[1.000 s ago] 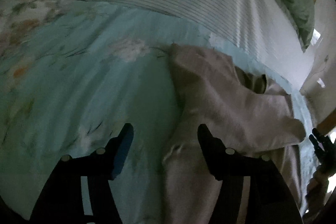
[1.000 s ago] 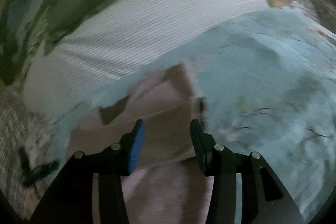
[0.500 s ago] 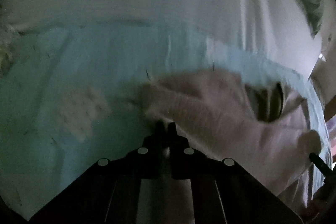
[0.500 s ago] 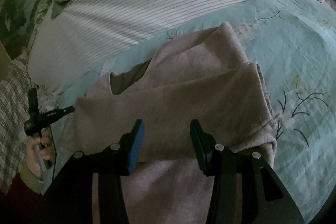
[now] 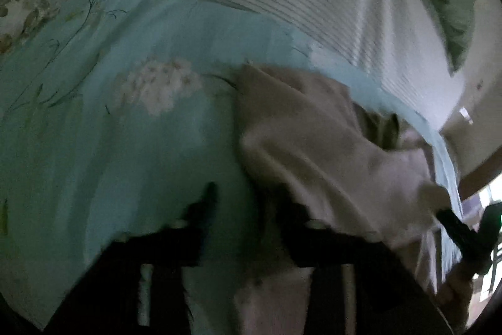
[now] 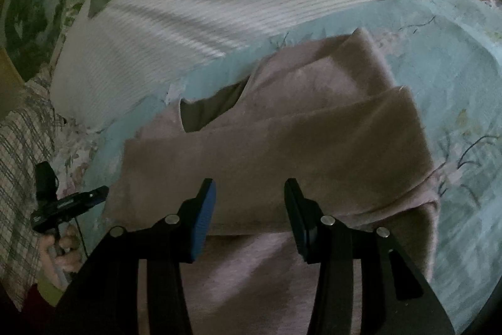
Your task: Fold small clothes
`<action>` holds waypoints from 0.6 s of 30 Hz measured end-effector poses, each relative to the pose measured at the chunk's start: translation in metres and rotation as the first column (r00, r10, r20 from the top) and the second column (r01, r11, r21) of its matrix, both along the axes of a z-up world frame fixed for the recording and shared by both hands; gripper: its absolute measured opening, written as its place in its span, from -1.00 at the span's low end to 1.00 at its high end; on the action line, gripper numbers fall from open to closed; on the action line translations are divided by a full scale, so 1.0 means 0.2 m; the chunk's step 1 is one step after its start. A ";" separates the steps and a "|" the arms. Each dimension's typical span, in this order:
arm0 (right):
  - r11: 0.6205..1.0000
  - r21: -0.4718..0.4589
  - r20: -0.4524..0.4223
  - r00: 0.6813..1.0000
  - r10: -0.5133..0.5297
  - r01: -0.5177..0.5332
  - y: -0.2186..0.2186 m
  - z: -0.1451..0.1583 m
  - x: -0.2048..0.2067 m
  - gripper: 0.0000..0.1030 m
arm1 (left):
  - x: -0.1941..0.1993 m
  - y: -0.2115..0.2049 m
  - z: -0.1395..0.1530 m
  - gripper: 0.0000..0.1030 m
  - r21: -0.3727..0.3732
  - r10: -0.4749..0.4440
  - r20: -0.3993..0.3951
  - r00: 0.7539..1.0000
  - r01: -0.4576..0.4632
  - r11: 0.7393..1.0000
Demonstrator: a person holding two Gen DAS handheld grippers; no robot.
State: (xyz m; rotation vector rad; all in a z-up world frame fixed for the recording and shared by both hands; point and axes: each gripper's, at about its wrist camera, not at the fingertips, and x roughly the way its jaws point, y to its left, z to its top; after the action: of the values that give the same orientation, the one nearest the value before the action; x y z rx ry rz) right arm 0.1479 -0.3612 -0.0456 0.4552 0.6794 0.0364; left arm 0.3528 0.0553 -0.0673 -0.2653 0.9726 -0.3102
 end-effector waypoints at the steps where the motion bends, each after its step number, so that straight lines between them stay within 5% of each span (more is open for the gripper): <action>1: 1.000 -0.001 -0.005 1.000 0.006 -0.006 0.01 -0.01 0.00 -0.09 | -0.04 -0.03 0.01 0.00 0.003 -0.019 0.007 1.000 0.019 1.000; 3: 1.000 -0.011 -0.014 1.000 0.001 -0.002 0.02 -0.02 0.00 -0.09 | -0.07 -0.10 0.00 -0.01 0.044 -0.026 0.002 1.000 0.026 0.999; 6: 0.999 -0.026 -0.022 0.999 -0.041 0.041 -0.01 -0.02 -0.04 -0.09 | -0.07 -0.19 -0.06 -0.27 0.225 -0.009 -0.025 1.000 0.014 0.974; 10: 0.995 -0.022 -0.013 0.995 -0.101 0.100 -0.12 0.03 -0.15 -0.09 | -0.09 -0.21 -0.08 -0.30 0.313 0.014 0.026 1.000 -0.022 0.949; 11: 0.994 -0.020 -0.008 0.994 -0.110 0.110 -0.14 0.05 -0.19 -0.09 | -0.11 -0.21 -0.07 -0.42 0.350 0.041 0.045 0.998 -0.054 0.935; 12: 0.993 -0.019 -0.002 0.993 -0.117 0.116 -0.16 0.06 -0.22 -0.08 | -0.11 -0.19 -0.07 -0.93 0.405 0.077 0.053 0.996 -0.092 0.910; 13: 0.993 -0.020 0.003 0.993 -0.119 0.119 -0.17 0.07 -0.25 -0.08 | -0.11 -0.16 -0.09 -0.98 0.433 0.101 0.039 0.994 -0.108 0.895; 15: 0.992 -0.018 0.010 0.992 -0.122 0.122 -0.18 0.09 -0.32 -0.07 | -0.14 -0.07 -0.11 -0.98 0.334 0.106 -0.013 0.994 -0.096 0.938; 18: 0.993 -0.020 0.022 0.993 -0.119 0.120 -0.18 0.12 -0.44 0.10 | -0.26 0.02 -0.04 -0.91 0.215 0.101 0.013 0.995 -0.101 0.971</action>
State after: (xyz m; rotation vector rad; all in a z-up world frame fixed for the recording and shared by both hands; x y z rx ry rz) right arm 0.0592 -0.3979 -0.0212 0.4740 0.6306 -0.0790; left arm 0.3001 0.0584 -0.0757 -0.1160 0.9782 -0.1105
